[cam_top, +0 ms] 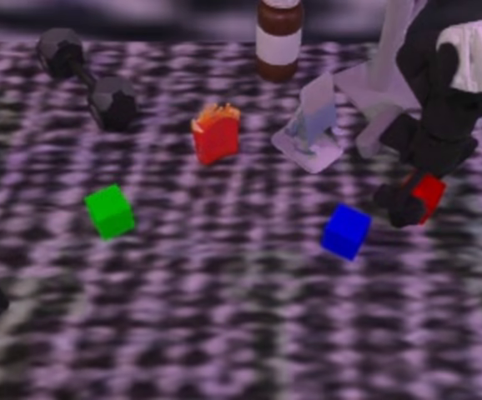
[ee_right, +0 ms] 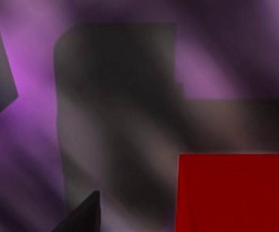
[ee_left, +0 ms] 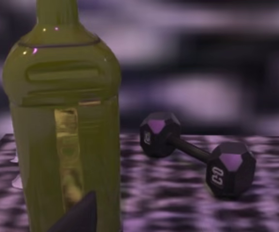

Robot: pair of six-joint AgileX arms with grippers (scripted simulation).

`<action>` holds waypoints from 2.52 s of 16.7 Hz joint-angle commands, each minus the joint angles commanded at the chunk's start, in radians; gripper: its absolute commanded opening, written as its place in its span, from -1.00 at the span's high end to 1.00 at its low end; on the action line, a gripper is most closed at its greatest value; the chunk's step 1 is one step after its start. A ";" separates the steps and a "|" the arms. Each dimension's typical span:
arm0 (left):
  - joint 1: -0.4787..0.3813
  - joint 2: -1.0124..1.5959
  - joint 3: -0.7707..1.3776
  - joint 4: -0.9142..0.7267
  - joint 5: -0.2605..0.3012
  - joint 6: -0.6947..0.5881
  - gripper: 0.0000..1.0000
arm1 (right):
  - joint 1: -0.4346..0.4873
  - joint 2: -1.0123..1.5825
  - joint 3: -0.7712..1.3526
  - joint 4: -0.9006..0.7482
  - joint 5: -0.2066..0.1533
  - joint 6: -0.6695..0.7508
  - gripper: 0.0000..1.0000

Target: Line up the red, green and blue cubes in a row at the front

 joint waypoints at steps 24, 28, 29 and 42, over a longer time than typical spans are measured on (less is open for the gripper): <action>0.000 0.000 0.000 0.000 0.000 0.000 -1.00 | 0.000 -0.033 0.006 -0.022 -0.012 0.010 1.00; 0.000 0.000 0.000 0.000 0.000 0.000 -1.00 | 0.003 -0.069 0.079 -0.136 -0.013 0.010 1.00; 0.000 0.000 0.000 0.000 0.000 0.000 -1.00 | 0.005 -0.082 0.102 -0.178 -0.013 0.010 1.00; 0.000 0.000 0.000 0.000 0.000 0.000 -1.00 | 0.160 -0.092 0.193 -0.273 -0.012 0.026 1.00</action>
